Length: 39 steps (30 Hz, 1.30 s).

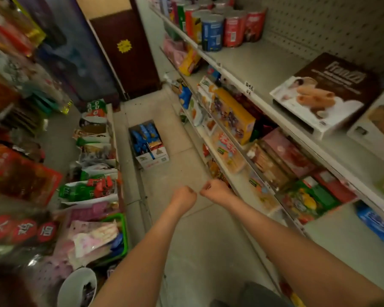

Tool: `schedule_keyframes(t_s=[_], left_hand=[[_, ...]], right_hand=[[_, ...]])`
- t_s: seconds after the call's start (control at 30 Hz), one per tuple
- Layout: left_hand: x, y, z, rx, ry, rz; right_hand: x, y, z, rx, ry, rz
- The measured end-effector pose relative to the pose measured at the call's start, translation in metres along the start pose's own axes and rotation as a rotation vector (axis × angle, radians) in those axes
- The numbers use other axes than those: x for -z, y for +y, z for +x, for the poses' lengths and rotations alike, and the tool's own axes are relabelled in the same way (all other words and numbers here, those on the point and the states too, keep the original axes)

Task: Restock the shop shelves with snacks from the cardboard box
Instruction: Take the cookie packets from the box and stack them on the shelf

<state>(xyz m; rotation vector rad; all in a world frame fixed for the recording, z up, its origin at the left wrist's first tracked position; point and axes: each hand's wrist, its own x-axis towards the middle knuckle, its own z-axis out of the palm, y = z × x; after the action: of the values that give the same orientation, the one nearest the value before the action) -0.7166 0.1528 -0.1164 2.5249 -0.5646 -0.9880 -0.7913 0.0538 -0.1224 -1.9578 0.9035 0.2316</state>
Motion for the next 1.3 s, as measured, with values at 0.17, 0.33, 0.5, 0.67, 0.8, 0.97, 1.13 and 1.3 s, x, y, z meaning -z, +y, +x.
schedule_keyframes(t_s=[0.17,0.33,0.5,0.67,0.8,0.97,1.13,1.3], left_hand=[[0.056,-0.007,0.072,0.065,0.05,-0.083],[0.113,-0.013,0.169,0.143,0.104,-0.189],[0.185,-0.008,0.266,0.219,0.149,-0.337],[0.254,-0.019,0.35,0.275,0.16,-0.382],[0.298,-0.041,0.427,0.36,0.143,-0.35],[0.354,-0.067,0.569,0.378,0.093,-0.266],[0.384,-0.082,0.7,0.398,0.001,-0.211],[0.371,-0.111,0.815,0.472,-0.03,-0.247]], right_hand=[[-0.005,-0.066,0.081,0.05,-0.046,0.029],[-0.013,-0.125,0.187,0.07,-0.112,0.0],[-0.003,-0.195,0.296,0.082,-0.186,0.008],[-0.002,-0.267,0.39,0.066,-0.204,-0.111],[-0.015,-0.315,0.474,0.105,-0.24,-0.162],[-0.033,-0.364,0.607,0.077,-0.243,-0.158],[-0.054,-0.377,0.734,-0.035,-0.251,-0.112],[-0.087,-0.347,0.854,-0.131,-0.252,-0.059]])
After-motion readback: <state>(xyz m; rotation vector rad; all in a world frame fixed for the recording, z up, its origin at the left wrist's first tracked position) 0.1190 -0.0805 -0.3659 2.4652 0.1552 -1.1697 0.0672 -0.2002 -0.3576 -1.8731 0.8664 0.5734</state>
